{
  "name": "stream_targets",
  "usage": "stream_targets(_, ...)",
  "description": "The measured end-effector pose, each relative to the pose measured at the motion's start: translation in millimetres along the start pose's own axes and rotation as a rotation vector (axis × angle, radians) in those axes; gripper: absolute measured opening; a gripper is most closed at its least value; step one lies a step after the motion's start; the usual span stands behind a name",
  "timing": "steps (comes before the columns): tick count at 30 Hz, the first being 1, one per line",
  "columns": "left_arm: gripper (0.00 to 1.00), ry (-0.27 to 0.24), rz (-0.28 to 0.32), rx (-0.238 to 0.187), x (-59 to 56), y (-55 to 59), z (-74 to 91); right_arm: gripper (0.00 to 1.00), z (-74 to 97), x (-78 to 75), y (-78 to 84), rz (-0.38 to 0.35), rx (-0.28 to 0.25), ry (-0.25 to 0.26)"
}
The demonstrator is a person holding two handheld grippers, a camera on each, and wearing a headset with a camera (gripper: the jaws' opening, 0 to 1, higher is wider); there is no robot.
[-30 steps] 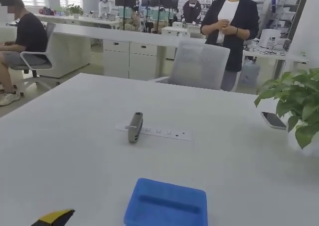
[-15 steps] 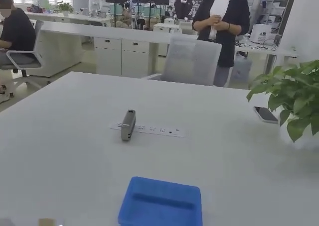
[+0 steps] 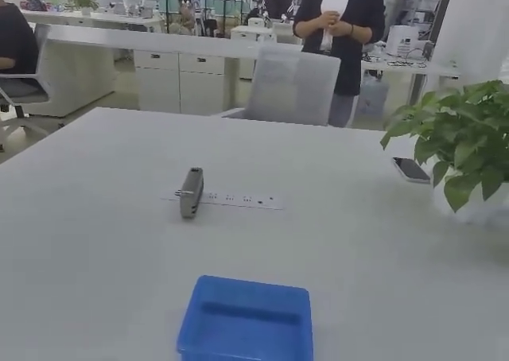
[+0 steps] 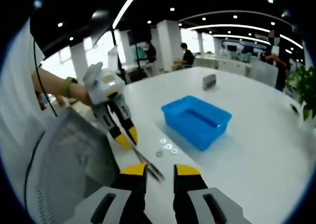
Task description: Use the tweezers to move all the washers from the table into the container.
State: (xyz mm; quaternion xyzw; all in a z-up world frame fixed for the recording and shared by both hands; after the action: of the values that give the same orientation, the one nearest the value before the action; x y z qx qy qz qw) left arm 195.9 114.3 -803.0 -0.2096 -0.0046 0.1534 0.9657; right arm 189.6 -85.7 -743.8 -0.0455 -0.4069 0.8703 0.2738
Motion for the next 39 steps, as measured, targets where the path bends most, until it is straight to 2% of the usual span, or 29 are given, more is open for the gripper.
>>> stream_targets(2, 0.03, -0.008, -0.034, 0.019, 0.1, -1.8, -1.7, 0.17, -0.5, 0.2, 0.1, 0.002, 0.002, 0.0)
stream_targets(4, 0.02, 0.007, -0.097, 0.048, -2.3, -1.8, -3.8, 0.17, -0.8, 0.3, 0.2, 0.004, 0.003, 0.0)
stream_targets(5, 0.01, -0.004, -0.136, 0.032, -2.1, -4.5, -3.4, 0.17, -1.4, 0.1, 0.3, 0.005, 0.005, 0.001)
stream_targets(6, 0.0, -0.004, -0.155, 0.047, -3.3, -4.5, -4.1, 0.18, -2.1, -0.3, 0.5, 0.007, 0.008, 0.003)
stream_targets(8, 0.0, -0.028, -0.177, 0.058, -3.9, -5.0, -4.1, 0.18, -3.2, -0.3, 0.8, 0.011, 0.013, 0.003)
stream_targets(12, 0.0, -0.036, -0.213, 0.06, -6.2, -5.9, -3.8, 0.18, -5.7, 0.9, 1.5, 0.026, 0.026, -0.001)
stream_targets(14, 0.0, -0.033, -0.212, 0.058, -6.8, -6.1, -1.1, 0.18, -6.2, 2.0, 1.6, 0.039, 0.033, -0.002)
stream_targets(18, 0.0, -0.039, -0.208, 0.026, -9.4, -10.0, 12.5, 0.18, -7.6, 5.1, 1.5, 0.063, 0.046, -0.01)
stream_targets(23, 0.0, -0.054, -0.211, -0.019, -15.7, -19.0, 39.7, 0.19, -11.4, 10.1, 1.8, 0.114, 0.072, -0.024)
stream_targets(28, 0.0, -0.06, -0.213, -0.052, -23.3, -29.9, 60.1, 0.19, -15.5, 14.1, 0.6, 0.157, 0.091, -0.041)
stream_targets(34, 0.0, -0.049, -0.224, -0.065, -31.8, -45.1, 73.9, 0.18, -20.7, 20.6, -2.3, 0.206, 0.107, -0.078)
stream_targets(39, 0.0, -0.028, -0.234, -0.069, -38.3, -58.7, 78.8, 0.17, -28.9, 30.1, -2.9, 0.259, 0.132, -0.137)
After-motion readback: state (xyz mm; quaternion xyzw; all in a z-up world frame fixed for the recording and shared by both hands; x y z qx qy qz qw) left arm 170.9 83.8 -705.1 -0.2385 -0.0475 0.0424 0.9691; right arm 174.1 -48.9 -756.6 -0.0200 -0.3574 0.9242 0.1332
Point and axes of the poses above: the centre of the closed fingertips' face, and the gripper's own axes: z roughly backward along the fingers, x roughly to its left, y roughly out of its underside, the point moved 7 cm from there along z, roughly backward along the fingers, and after that the axes turned 8 degrees about x, right-handed, at the moved point
